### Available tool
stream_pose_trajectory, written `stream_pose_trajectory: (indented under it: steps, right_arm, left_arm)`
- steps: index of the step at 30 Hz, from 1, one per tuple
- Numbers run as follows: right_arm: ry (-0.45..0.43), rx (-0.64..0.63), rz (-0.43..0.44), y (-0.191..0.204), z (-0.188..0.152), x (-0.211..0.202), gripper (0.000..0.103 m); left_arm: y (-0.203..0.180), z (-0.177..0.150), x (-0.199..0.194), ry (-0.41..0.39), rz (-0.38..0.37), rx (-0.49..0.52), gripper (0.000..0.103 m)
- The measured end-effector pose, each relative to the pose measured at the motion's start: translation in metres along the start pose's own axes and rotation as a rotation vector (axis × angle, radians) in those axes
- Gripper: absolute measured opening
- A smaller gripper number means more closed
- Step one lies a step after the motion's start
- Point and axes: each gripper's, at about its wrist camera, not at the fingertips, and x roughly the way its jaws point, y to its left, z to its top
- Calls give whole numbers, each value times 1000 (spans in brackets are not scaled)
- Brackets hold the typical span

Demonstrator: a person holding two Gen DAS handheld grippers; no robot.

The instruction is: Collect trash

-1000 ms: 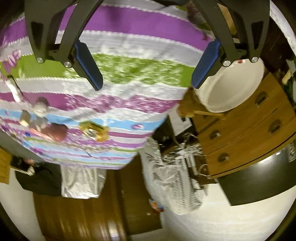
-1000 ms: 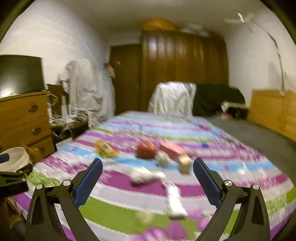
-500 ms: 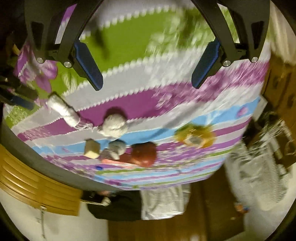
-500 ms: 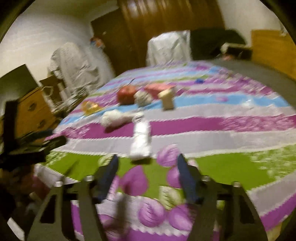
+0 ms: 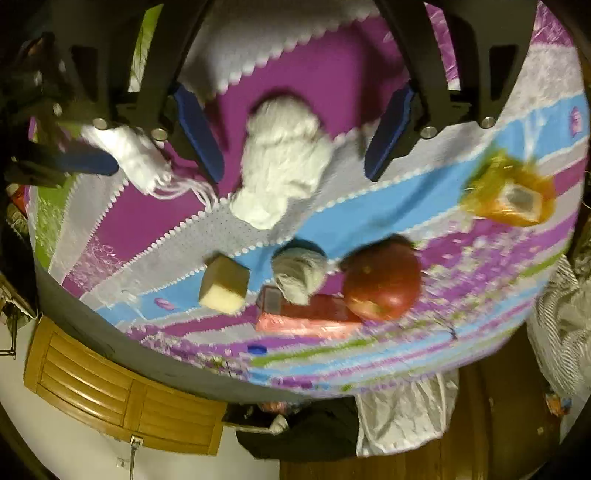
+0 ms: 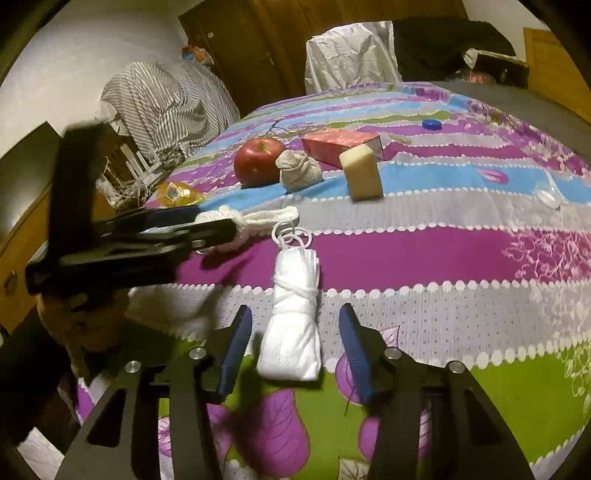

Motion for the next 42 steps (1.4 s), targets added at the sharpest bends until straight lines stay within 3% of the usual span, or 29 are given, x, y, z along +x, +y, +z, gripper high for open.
stream_pose_trajectory:
  steps: [2,3,9,13,17,21,26,28,30,32,33,37,41,42]
  right_arm:
    - [-5,-21,-23,1,-1,1,33]
    - [-5,-24,-16,2,-1,2,29]
    - [-41,-40,1,5,-7,-8,27]
    - [-49,-60,41,19,-14,-26,27]
    - [-38,-58,72,30,-20,-35,27]
    - [-23,-79,71,44,-26,-35,27]
    - [14,-88,39,50,-36,-16,28]
    - [10,-112,23,54,-38,-17,31]
    - [6,-116,15,54,-36,-20,43]
    - [-23,-118,0,56,-34,-29,62]
    - [-31,-121,-5,54,-32,-31,64]
    - [-32,-137,-26,59,-27,-36,66]
    - [-4,-133,-30,60,-30,-30,64]
    - [5,-131,-29,60,-31,-28,60]
  left_arm:
    - [-1,-1,18,62,5,1,44]
    - [-1,-2,17,49,3,-6,39]
    - [28,-27,-31,-30,78,-193,37]
    - [43,-73,-89,-71,214,-278,38]
    - [61,-128,-147,-77,410,-411,38]
    - [69,-158,-176,-95,574,-463,38]
    - [84,-176,-156,-37,594,-475,43]
    - [84,-182,-152,-61,606,-475,49]
    - [85,-186,-158,-91,575,-501,60]
    - [87,-187,-166,-128,545,-527,61]
    - [87,-188,-169,-148,540,-534,63]
    - [89,-188,-178,-191,532,-551,69]
    - [87,-188,-170,-147,543,-520,69]
    - [86,-188,-167,-132,549,-505,64]
